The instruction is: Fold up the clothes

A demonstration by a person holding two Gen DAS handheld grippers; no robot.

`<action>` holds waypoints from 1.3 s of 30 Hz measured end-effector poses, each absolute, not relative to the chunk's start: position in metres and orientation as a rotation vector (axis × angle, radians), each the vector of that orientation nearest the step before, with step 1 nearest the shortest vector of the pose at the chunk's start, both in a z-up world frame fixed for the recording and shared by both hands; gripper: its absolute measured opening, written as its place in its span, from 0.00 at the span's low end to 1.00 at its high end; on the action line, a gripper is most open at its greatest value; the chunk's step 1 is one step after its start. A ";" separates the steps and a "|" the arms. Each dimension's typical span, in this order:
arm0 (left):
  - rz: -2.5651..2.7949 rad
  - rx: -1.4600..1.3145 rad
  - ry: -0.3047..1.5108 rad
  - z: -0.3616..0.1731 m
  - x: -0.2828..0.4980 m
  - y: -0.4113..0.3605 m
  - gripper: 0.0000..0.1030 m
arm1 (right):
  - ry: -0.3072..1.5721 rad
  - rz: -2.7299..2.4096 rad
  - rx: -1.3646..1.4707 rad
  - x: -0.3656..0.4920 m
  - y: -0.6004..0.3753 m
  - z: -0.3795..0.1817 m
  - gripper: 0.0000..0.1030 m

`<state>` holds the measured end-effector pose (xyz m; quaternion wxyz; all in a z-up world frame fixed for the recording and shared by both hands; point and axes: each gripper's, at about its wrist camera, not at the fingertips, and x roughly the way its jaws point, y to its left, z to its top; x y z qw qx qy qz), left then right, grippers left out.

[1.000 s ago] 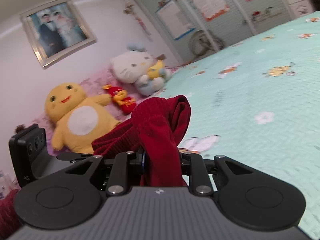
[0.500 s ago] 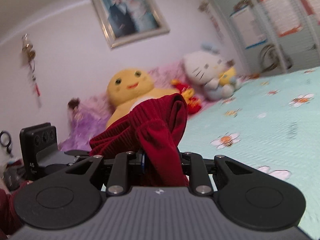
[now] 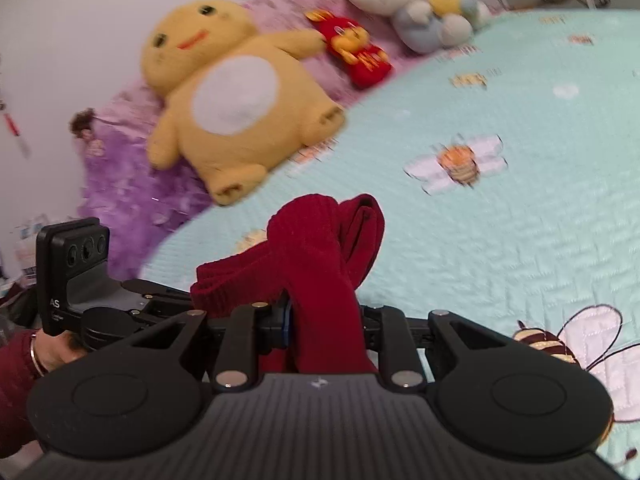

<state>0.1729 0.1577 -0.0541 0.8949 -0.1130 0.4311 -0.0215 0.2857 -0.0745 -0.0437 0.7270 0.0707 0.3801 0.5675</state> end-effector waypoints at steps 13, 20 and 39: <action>-0.132 -0.252 0.777 -0.027 0.186 0.151 0.16 | 0.730 1.184 0.230 0.295 -0.111 -0.044 0.21; -0.179 -0.190 0.743 0.000 0.194 0.124 0.16 | 0.665 1.124 0.264 0.288 -0.148 -0.021 0.21; 0.031 -0.399 0.868 -0.067 0.227 0.131 0.62 | 0.747 0.681 0.526 0.331 -0.246 -0.079 0.42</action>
